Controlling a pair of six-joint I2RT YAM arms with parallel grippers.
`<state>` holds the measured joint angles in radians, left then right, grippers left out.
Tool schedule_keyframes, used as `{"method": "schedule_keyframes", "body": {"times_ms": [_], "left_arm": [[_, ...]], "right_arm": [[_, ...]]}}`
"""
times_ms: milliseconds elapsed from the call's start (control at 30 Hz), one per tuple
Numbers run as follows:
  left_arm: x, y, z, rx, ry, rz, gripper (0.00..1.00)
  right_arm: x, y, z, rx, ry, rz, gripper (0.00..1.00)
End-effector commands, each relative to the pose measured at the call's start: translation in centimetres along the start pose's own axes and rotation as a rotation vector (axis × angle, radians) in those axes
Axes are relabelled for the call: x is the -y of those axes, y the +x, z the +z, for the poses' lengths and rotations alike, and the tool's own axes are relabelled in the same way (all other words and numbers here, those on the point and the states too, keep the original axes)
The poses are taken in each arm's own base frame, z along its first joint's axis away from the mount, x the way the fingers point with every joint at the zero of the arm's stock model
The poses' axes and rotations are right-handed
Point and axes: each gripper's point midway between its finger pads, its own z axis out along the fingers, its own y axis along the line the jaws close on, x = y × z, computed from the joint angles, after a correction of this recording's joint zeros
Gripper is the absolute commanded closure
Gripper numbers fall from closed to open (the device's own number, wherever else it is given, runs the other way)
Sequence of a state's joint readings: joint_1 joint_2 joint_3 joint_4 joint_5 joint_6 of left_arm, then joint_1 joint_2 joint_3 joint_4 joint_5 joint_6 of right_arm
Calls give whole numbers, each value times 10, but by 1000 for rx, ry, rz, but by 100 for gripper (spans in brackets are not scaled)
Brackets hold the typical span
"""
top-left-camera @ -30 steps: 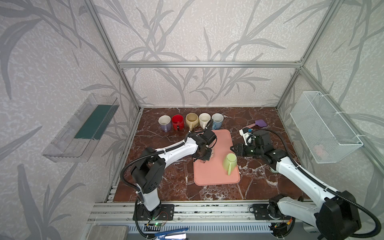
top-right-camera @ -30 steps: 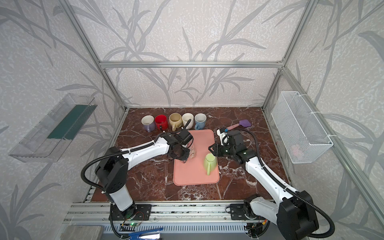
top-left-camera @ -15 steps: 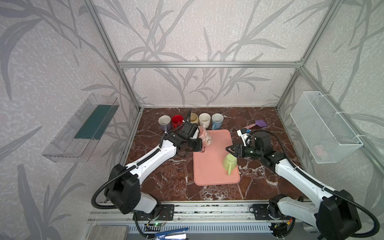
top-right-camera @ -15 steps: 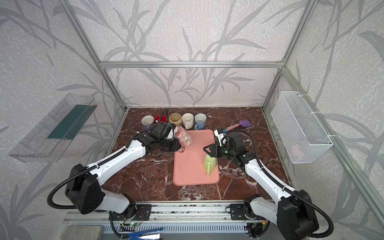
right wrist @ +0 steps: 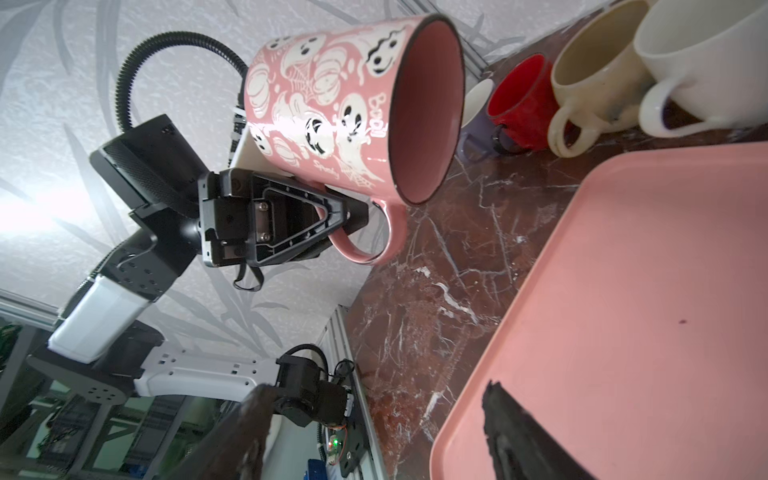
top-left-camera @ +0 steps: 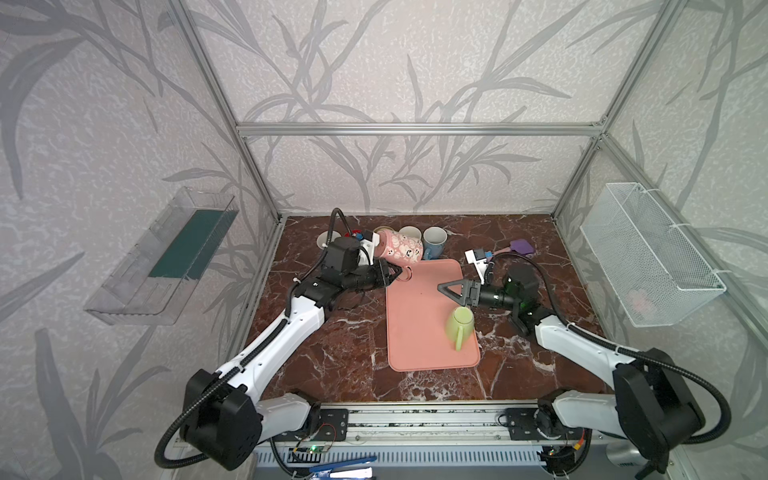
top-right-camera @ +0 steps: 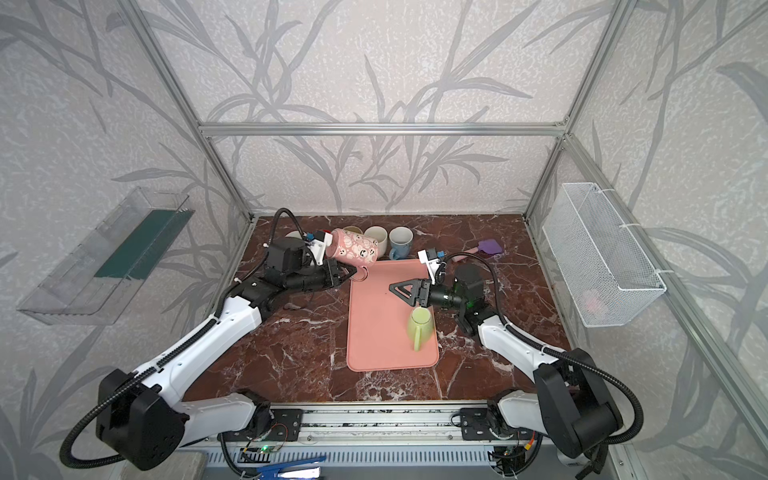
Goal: Turn the mug right side up
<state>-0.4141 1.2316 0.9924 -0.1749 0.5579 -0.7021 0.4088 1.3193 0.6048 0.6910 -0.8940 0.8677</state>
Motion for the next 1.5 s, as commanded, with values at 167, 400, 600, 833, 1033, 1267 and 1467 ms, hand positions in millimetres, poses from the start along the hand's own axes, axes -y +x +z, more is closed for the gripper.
{"method": "schedule_keyframes", "body": {"times_ms": [167, 400, 600, 833, 1033, 1267, 1467], "left_arm": [[90, -55, -42, 199, 334, 125, 100], [98, -64, -47, 230, 396, 121, 100], [101, -66, -45, 242, 430, 117, 100], [103, -69, -40, 250, 475, 109, 100], [106, -70, -36, 239, 518, 110, 100], [101, -66, -30, 229, 524, 96, 100], [93, -59, -25, 220, 520, 84, 100]], "right_arm": [[-49, -46, 18, 78, -243, -91, 23], [-54, -64, 30, 95, -343, -56, 30], [-57, -67, 45, 83, -370, -43, 31], [-59, -80, 58, 89, -390, -26, 38], [-63, -88, 63, 85, -406, -16, 44], [-63, -98, 65, 104, -411, -5, 48], [-63, -106, 66, 120, -413, 0, 54]]}}
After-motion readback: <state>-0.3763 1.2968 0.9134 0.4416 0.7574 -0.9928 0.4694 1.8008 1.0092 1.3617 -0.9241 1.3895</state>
